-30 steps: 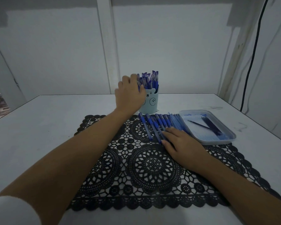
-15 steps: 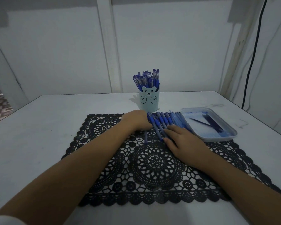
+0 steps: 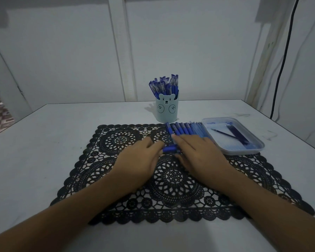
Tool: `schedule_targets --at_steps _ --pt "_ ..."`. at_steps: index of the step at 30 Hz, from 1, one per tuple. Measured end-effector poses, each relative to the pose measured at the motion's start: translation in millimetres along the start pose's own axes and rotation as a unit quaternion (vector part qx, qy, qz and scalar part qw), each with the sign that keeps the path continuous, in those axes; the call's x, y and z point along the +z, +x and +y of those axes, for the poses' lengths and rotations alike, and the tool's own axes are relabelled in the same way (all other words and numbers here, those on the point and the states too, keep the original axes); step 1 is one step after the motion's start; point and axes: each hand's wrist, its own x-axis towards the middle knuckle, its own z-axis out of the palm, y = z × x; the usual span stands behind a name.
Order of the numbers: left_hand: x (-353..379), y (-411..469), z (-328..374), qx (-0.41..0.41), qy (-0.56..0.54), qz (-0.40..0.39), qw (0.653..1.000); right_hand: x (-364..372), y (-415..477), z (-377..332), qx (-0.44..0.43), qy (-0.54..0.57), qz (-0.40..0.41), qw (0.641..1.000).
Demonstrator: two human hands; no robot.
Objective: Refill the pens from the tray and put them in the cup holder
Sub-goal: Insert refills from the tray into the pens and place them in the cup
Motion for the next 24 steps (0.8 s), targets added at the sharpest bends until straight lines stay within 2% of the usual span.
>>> schedule_targets --at_steps 6,9,15,19,24 --pt "7.7 -6.1 -2.6 0.094 -0.013 0.05 0.994 -2.6 -5.1 -3.9 -0.042 -0.009 -0.036 0.998" --pt "7.8 -6.8 -4.5 0.107 0.006 0.046 0.993 -7.8 -8.3 -2.9 -0.056 -0.019 -0.049 0.997" --pt "6.7 -7.8 -4.4 0.102 -0.028 0.032 0.994 -10.1 -9.6 0.2 -0.064 -0.022 -0.041 0.997" --pt "6.9 -7.4 -2.0 0.093 -0.03 0.038 0.994 -9.0 -11.2 5.4 -0.028 -0.008 -0.056 0.998" --pt "11.3 -5.4 -8.0 0.024 -0.084 0.057 0.995 -19.3 -7.3 1.2 0.08 0.075 -0.043 0.993"
